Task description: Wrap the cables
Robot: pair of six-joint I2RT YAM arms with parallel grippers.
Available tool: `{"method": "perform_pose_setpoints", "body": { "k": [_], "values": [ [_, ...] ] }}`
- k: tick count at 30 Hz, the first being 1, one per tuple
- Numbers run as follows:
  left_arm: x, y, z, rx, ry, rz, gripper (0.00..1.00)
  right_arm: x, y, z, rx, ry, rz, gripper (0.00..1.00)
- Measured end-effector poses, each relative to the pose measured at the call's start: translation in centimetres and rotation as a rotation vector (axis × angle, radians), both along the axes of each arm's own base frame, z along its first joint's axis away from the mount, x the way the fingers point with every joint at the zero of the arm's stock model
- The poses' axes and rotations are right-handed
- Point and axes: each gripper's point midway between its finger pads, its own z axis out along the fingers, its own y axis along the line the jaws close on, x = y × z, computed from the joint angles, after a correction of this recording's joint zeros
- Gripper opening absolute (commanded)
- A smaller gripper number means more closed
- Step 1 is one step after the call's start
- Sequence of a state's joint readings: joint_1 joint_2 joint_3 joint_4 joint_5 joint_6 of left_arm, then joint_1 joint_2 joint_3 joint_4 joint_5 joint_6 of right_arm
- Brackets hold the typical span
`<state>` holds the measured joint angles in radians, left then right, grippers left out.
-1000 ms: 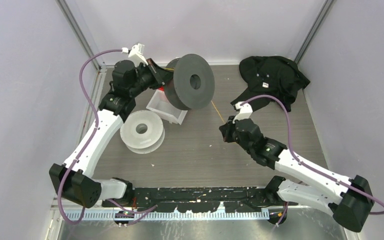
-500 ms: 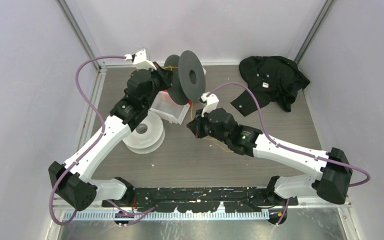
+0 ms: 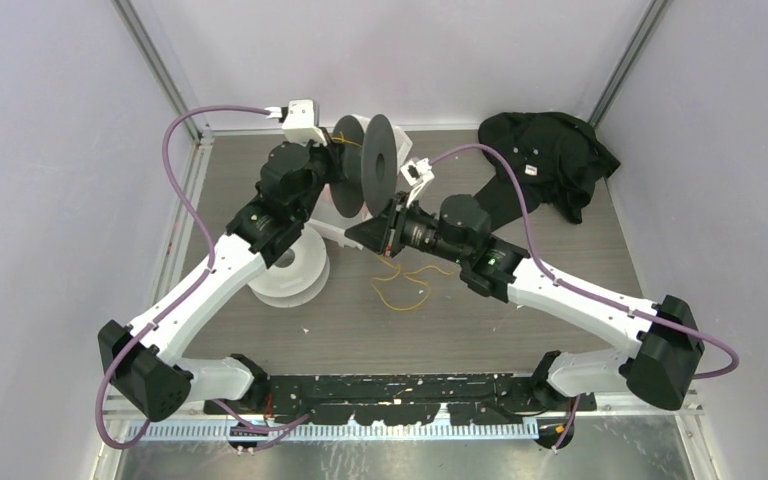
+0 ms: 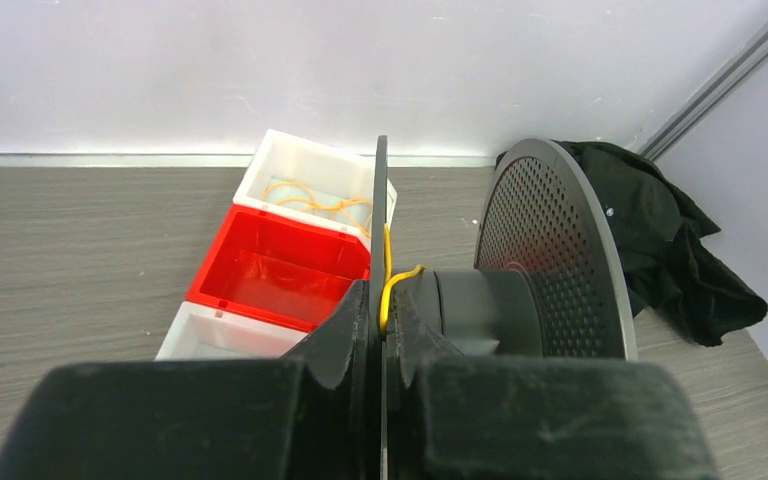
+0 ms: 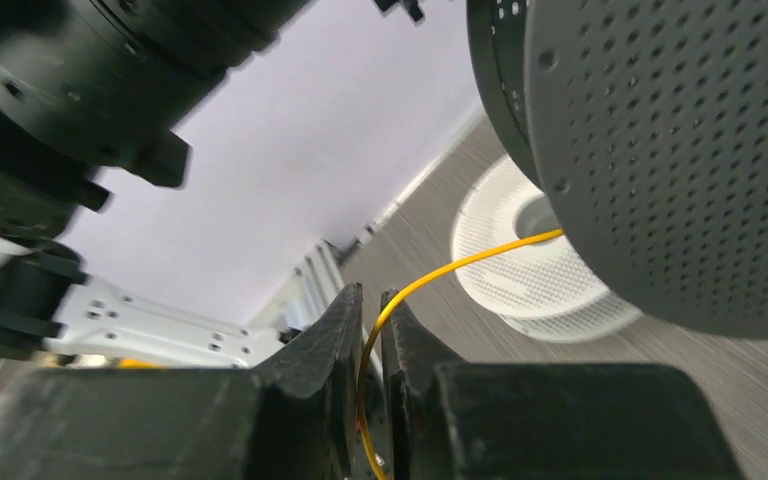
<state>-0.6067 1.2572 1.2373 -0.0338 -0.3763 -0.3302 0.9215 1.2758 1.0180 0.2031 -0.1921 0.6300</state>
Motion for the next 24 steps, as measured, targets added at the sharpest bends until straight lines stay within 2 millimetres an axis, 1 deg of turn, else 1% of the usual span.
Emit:
{"method": "perform_pose_setpoints", "body": {
  "k": [2, 4, 5, 7, 11, 16, 19, 21, 24],
  "values": [
    [0.0, 0.1, 0.0, 0.01, -0.003, 0.002, 0.01, 0.2, -0.1, 1.1, 0.09, 0.022, 0.027, 0.23],
    [0.0, 0.1, 0.0, 0.021, -0.008, 0.002, 0.01, 0.4, -0.3, 1.7, 0.177, 0.055, 0.055, 0.3],
    [0.0, 0.1, 0.1, 0.024, -0.008, 0.001, 0.01, 0.4, -0.2, 1.8, 0.205, 0.069, 0.065, 0.33],
    [0.0, 0.2, 0.1, 0.027, -0.009, 0.001, 0.01, 0.3, 0.2, 2.0, 0.264, 0.098, 0.103, 0.37],
    [0.1, 0.2, 0.1, 0.042, -0.014, 0.0, 0.01, -0.2, 1.4, 2.2, 0.341, 0.154, 0.185, 0.4],
    [0.1, 0.4, 0.3, 0.066, -0.023, 0.0, 0.01, -1.0, 1.5, 2.8, 0.362, 0.168, 0.228, 0.38],
    [0.2, 0.5, 0.3, 0.074, -0.023, -0.003, 0.0, -1.4, 0.9, 3.5, 0.348, 0.149, 0.223, 0.38],
    [0.2, 0.5, 0.3, 0.076, -0.023, -0.011, 0.01, -1.6, 0.1, 4.7, 0.353, 0.118, 0.213, 0.38],
    [0.1, 0.3, 0.2, 0.079, -0.022, -0.025, 0.0, -1.8, -1.4, 7.3, 0.395, 0.064, 0.202, 0.38]
  ]
}}
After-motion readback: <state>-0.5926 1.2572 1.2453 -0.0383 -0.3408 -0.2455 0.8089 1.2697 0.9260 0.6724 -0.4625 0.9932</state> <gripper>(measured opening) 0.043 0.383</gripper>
